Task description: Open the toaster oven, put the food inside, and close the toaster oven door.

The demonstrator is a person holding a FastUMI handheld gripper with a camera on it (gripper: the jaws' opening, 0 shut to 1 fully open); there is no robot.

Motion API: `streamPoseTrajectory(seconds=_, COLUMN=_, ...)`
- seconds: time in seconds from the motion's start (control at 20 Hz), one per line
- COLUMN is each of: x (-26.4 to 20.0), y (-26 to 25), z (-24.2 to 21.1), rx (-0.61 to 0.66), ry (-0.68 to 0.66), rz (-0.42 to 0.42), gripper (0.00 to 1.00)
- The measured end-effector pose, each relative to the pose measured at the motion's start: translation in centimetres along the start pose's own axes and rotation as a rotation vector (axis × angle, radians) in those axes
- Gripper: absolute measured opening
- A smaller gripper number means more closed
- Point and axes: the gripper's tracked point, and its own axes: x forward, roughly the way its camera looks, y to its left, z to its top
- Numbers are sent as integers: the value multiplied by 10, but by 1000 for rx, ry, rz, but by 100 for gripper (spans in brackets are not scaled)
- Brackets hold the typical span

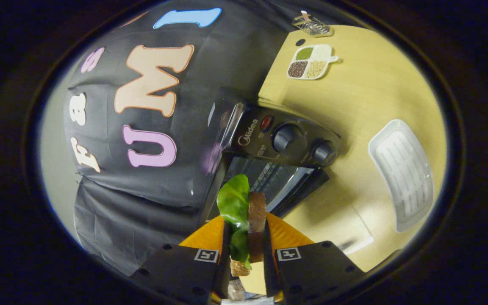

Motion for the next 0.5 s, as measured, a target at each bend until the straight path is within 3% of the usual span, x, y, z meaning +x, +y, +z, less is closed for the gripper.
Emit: streamPoseTrajectory(seconds=0.5, x=73, y=2, z=-13, rx=139, ry=-71, rz=74, gripper=35)
